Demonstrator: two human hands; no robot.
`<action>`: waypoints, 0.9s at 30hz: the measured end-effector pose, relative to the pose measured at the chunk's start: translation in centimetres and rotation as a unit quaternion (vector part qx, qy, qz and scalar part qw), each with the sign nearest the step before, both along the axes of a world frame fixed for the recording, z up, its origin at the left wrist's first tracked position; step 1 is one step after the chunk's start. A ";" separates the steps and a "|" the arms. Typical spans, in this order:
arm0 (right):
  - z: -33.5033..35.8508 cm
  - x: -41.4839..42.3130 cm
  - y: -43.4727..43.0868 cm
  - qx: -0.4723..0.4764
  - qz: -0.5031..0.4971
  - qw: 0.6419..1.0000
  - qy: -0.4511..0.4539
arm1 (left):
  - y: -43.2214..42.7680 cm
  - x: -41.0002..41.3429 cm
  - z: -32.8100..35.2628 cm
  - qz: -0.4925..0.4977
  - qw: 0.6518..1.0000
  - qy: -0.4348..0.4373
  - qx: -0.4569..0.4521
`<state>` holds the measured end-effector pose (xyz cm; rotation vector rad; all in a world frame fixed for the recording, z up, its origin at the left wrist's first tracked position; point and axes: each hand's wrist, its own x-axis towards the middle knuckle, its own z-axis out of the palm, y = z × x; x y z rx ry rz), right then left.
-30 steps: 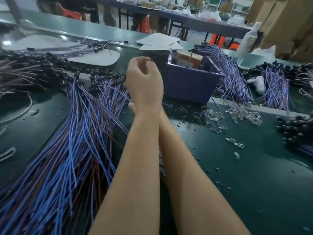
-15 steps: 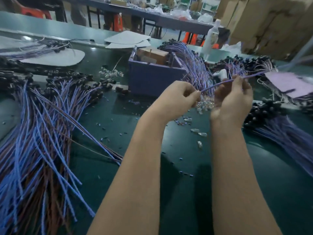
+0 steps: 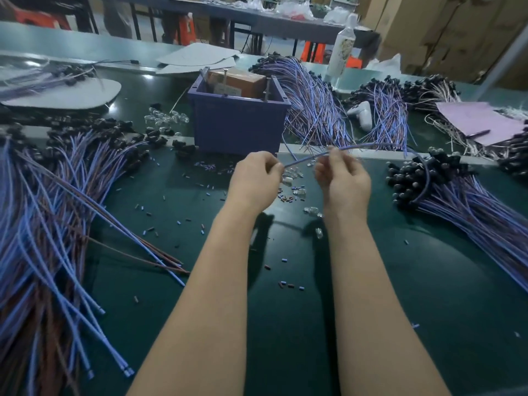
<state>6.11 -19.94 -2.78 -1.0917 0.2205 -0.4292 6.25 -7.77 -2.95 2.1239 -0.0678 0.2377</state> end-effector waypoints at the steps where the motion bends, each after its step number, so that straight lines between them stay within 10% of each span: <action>1: -0.2 0.0 0.5 -0.034 0.036 0.999 0.004 | -0.1 0.0 -0.2 -0.004 1.000 -0.006 -0.021; 5: -1.1 0.1 1.6 -0.167 0.071 0.983 -0.012 | -0.3 -0.2 -0.5 -0.021 0.998 -0.022 -0.049; 27: -1.5 0.3 1.1 0.005 -0.023 1.000 0.001 | 0.8 0.0 -0.4 0.008 0.995 0.037 -0.088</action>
